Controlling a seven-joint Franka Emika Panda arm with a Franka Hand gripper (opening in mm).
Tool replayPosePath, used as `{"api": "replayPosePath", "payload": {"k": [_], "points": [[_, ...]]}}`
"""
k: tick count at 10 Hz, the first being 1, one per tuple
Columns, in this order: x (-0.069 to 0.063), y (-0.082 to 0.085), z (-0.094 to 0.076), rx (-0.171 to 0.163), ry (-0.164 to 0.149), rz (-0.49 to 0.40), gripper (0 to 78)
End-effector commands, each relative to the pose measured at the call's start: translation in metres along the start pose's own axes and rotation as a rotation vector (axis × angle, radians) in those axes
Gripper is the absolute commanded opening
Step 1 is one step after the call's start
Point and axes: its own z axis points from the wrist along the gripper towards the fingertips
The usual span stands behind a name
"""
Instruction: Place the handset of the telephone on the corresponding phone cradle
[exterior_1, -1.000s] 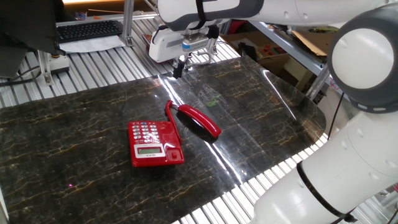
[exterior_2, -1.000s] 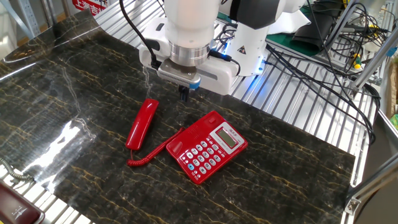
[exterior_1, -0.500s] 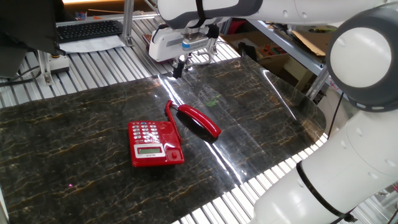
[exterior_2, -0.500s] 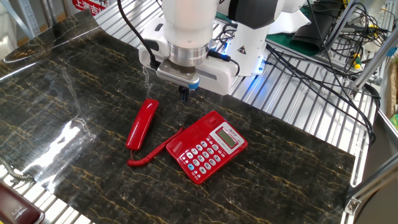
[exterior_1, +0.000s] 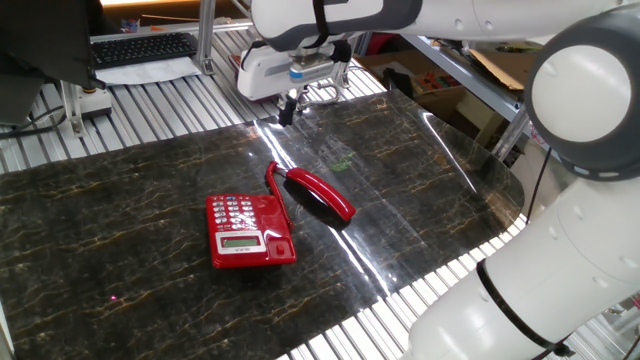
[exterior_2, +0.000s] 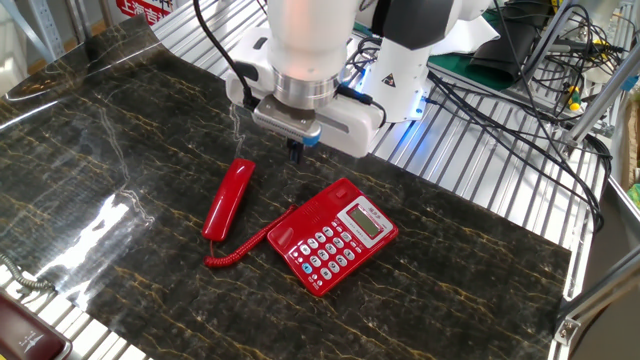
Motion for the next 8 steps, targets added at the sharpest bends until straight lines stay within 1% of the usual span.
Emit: {"api": "replayPosePath", "payload": {"k": [1, 2, 3, 5, 6, 7, 8], "points": [[-0.002, -0.002, 0.015, 0.047, 0.001, 0.033, 0.0], [-0.004, -0.002, 0.024, 0.041, 0.001, 0.03, 0.0], [-0.007, -0.003, 0.029, 0.041, 0.005, 0.031, 0.0], [-0.012, -0.006, 0.031, 0.033, 0.009, 0.031, 0.0], [-0.017, -0.012, 0.034, -0.01, 0.013, 0.025, 0.0], [-0.02, -0.016, 0.039, -0.031, 0.012, 0.006, 0.0], [-0.023, -0.022, 0.047, -0.03, 0.01, -0.012, 0.0]]}}
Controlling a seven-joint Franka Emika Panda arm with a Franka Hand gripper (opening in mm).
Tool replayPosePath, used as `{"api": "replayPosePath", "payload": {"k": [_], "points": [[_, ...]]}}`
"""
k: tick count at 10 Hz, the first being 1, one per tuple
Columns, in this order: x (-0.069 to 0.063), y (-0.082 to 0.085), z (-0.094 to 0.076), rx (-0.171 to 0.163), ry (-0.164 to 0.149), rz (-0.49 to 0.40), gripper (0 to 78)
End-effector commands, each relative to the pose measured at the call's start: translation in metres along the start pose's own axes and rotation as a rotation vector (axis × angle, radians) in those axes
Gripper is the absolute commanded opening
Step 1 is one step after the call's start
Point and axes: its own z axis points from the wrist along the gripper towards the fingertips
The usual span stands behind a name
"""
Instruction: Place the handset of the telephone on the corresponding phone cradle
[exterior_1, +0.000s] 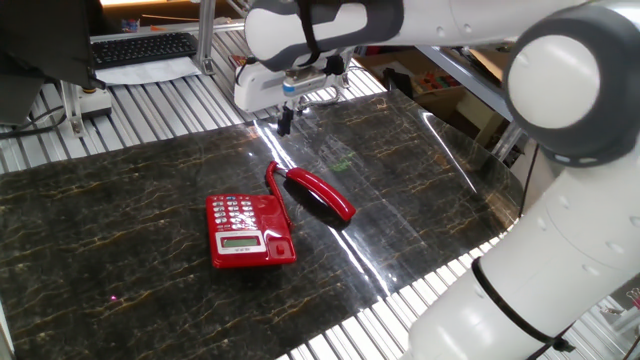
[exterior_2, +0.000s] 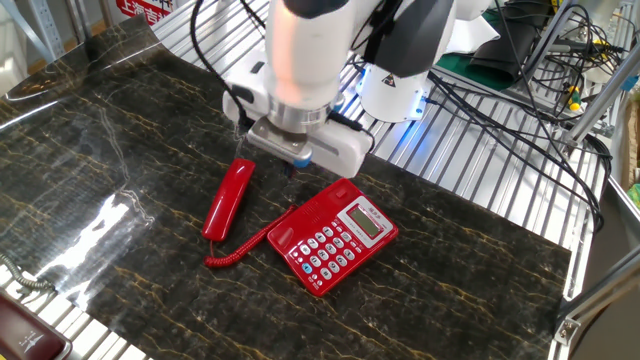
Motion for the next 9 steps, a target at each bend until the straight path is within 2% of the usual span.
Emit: {"api": "replayPosePath", "payload": {"k": [1, 2, 3, 4, 6, 9], "points": [[-0.015, -0.017, 0.02, -0.046, -0.005, -0.053, 0.0], [-0.017, -0.019, 0.022, -0.049, -0.006, -0.058, 0.0], [-0.023, -0.028, 0.027, -0.045, -0.005, -0.091, 0.0], [-0.022, -0.033, 0.028, -0.052, -0.008, -0.143, 0.0], [-0.019, -0.038, 0.035, -0.081, -0.021, -0.147, 0.0], [-0.017, -0.04, 0.041, -0.071, -0.033, -0.122, 0.0]]}}
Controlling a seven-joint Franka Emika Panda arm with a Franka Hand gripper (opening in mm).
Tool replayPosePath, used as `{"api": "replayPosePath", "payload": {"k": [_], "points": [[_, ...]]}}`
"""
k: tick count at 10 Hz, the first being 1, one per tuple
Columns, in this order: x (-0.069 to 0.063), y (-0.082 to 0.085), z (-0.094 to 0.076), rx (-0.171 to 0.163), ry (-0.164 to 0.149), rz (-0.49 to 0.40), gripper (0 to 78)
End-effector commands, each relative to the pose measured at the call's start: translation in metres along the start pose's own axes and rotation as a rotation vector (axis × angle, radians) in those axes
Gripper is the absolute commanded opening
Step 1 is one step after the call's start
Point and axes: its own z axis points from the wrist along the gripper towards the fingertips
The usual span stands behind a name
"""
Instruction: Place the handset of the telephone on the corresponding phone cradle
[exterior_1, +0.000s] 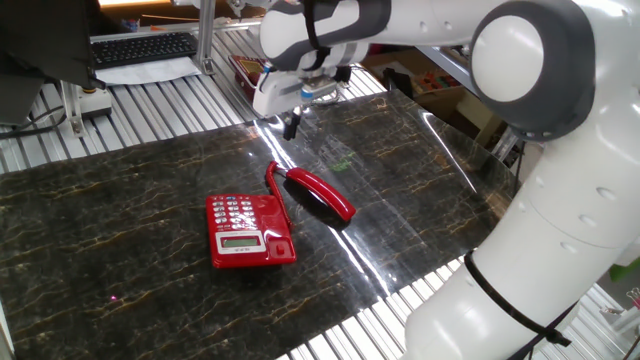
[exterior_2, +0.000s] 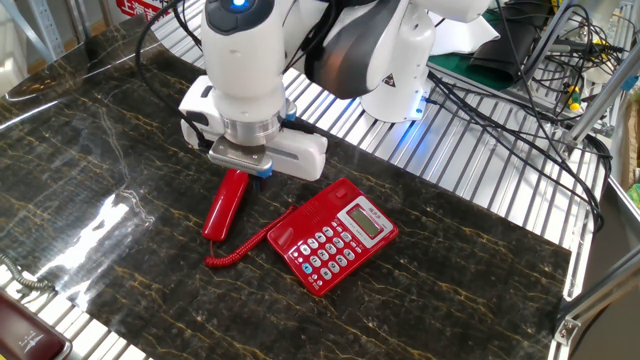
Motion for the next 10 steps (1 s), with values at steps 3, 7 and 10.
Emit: {"api": "replayPosePath", "payload": {"k": [3, 7, 10], "points": [[0.0047, -0.0069, 0.0098, 0.0, -0.035, 0.017, 0.0], [0.0047, -0.0069, 0.0098, 0.004, -0.022, 0.016, 0.0], [0.0047, -0.0069, 0.0098, 0.021, -0.022, 0.057, 0.0]]}}
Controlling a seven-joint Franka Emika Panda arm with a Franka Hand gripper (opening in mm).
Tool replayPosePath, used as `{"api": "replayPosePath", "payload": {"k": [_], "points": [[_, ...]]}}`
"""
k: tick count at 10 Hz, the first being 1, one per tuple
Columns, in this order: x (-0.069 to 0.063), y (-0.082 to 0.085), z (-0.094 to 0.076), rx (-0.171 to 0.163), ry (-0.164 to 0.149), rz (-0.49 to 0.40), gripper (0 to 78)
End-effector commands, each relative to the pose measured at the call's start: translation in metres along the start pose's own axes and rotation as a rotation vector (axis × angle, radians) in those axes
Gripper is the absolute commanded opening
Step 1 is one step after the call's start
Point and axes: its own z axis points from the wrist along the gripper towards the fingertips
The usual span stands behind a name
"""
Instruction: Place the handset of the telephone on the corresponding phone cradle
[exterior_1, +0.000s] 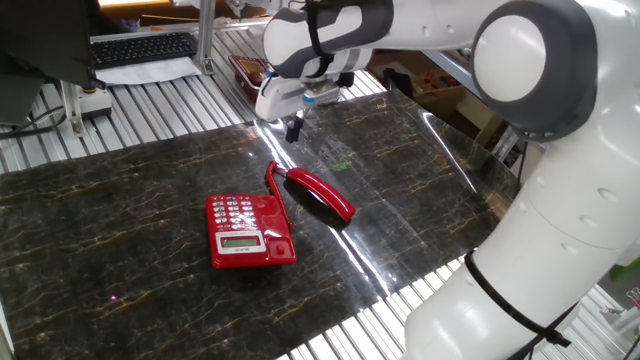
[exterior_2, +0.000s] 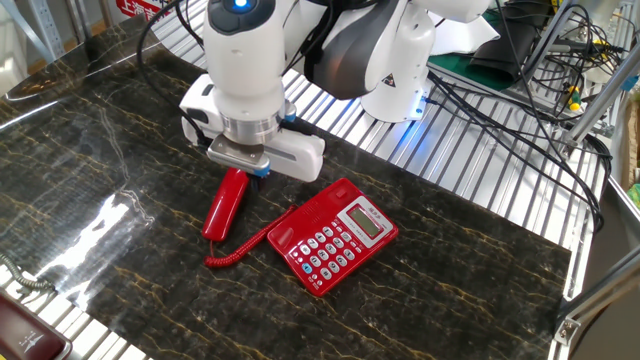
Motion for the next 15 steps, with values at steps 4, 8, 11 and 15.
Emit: {"api": "replayPosePath", "payload": {"k": [4, 8, 11, 15], "points": [[-0.001, 0.0, -0.001, 0.034, 0.0, 0.003, 0.0], [0.021, -0.006, 0.007, 0.051, -0.034, -0.036, 0.0], [0.034, -0.027, 0.014, 0.034, -0.037, -0.037, 0.0], [0.033, -0.05, 0.026, 0.063, -0.054, -0.037, 0.0]]}}
